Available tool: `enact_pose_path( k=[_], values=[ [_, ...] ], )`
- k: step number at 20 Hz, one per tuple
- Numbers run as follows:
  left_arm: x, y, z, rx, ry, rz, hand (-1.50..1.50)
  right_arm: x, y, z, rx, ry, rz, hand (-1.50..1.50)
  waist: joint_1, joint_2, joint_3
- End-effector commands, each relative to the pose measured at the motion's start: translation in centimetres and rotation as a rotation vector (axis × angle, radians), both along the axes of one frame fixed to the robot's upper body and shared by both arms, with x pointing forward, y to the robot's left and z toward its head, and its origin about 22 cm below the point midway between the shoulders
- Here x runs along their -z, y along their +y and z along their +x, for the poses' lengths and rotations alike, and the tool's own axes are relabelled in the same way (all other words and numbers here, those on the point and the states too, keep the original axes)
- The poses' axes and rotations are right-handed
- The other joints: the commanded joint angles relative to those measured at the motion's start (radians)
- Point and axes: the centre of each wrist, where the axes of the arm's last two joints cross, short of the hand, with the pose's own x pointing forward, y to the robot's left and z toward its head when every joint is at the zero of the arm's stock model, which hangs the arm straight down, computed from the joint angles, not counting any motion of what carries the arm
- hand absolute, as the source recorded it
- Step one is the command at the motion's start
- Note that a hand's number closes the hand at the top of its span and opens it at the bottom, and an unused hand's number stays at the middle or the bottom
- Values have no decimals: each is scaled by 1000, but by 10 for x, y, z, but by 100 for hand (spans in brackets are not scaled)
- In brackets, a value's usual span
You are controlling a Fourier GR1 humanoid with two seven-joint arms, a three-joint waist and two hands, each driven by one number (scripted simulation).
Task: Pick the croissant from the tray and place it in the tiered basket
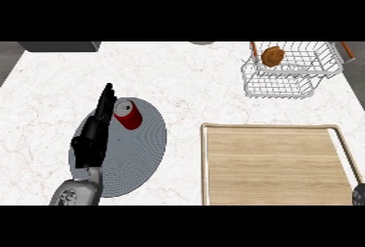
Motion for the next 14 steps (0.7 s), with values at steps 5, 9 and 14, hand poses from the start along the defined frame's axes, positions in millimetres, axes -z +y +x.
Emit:
enact_pose_path(
  k=[5,9,14],
  values=[
    [2,14,-10,-27,21,-3,0,8,-85,-82,165,-124,194,-150,-31,-11,1],
    [2,31,-9,-31,14,-1,0,45,-150,-143,163,-158,234,-150,-39,-7,2],
    [-6,31,-7,-19,7,15,0,60,-184,-220,119,-189,241,-150,-30,-6,1]
  ],
)
